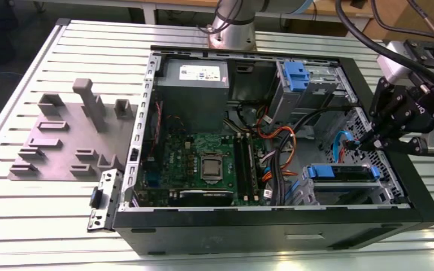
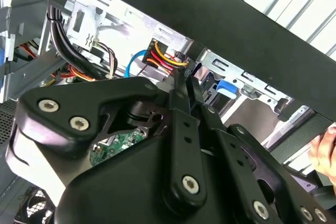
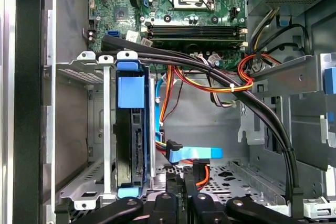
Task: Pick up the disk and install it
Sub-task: 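Insert the first disk wire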
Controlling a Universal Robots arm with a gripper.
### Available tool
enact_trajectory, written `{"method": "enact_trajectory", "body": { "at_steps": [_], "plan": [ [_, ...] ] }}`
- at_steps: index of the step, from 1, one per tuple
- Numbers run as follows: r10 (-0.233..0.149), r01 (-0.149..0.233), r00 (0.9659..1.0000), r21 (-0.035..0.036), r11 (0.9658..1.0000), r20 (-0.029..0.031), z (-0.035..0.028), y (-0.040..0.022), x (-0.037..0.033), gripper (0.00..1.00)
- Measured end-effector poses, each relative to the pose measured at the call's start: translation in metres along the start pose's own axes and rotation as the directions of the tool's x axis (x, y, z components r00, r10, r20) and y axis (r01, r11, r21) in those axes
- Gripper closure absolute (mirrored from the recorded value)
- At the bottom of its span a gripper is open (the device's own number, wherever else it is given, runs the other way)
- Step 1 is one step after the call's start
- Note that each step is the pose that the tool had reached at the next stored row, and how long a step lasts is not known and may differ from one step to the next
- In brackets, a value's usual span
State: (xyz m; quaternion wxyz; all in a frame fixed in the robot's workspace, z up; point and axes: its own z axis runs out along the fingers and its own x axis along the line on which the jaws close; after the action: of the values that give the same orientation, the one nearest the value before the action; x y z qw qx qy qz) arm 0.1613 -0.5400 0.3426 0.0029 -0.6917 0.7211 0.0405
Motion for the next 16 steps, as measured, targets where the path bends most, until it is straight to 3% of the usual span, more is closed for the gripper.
{"method": "enact_trajectory", "body": {
  "at_steps": [10, 16],
  "plan": [
    [0.0, 0.0, 1.0, 0.0028, 1.0, -0.0001, -0.0024, 0.0079, 0.0002, 0.84],
    [0.0, 0.0, 0.9999, 0.0159, 0.9999, -0.0145, -0.0022, 0.0103, 0.0002, 0.84]
  ]
}}
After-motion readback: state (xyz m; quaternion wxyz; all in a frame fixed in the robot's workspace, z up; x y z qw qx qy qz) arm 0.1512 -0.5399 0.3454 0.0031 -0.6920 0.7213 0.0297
